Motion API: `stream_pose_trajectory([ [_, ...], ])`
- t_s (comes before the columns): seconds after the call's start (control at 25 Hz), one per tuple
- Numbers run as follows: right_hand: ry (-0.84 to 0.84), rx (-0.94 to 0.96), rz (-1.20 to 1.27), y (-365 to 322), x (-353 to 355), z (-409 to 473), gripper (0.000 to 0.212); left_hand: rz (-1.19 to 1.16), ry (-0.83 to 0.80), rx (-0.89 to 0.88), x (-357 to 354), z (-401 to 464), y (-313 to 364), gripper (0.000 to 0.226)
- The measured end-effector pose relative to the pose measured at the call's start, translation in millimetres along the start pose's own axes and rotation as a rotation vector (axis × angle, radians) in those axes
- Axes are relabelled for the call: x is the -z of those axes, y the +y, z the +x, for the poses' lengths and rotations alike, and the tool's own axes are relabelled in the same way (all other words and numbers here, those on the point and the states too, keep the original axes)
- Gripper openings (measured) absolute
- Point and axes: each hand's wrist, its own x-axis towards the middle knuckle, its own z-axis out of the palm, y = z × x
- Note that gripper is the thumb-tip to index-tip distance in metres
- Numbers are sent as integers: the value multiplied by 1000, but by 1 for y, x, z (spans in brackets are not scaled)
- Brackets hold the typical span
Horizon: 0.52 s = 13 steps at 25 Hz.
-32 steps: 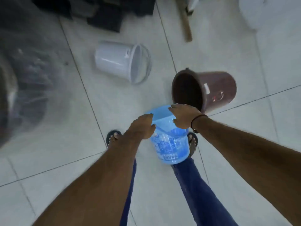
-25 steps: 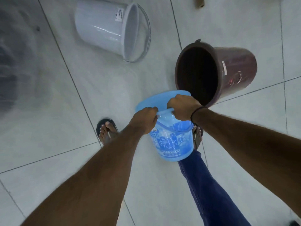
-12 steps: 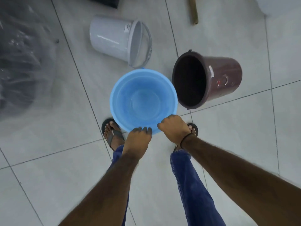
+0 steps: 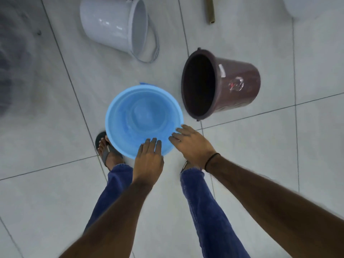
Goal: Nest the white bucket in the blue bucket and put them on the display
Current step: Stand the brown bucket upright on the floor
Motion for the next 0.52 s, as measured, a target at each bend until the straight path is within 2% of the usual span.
stream_pose_trajectory([
  [0.12, 0, -147, -20, 82, 39, -8, 42, -195, 158, -40, 32, 34, 60, 44],
  [0.2, -32, -189, -204, 140, 58, 3, 44, -388, 140, -42, 43, 70, 105, 45],
  [0.28, -135, -87, -461, 185, 66, 19, 38, -581, 90, 29, 37, 114, 143, 49],
  [0.36, -283, 75, -612, 207, 67, 35, 34, -690, 2, 84, 25, 151, 166, 50],
  [0.44, -349, 205, -644, 215, 67, 43, 25, -740, -50, 108, 11, 174, 176, 39],
  [0.52, -355, 254, -634, 220, 73, 43, 19, -728, -34, 84, 4, 178, 181, 23],
])
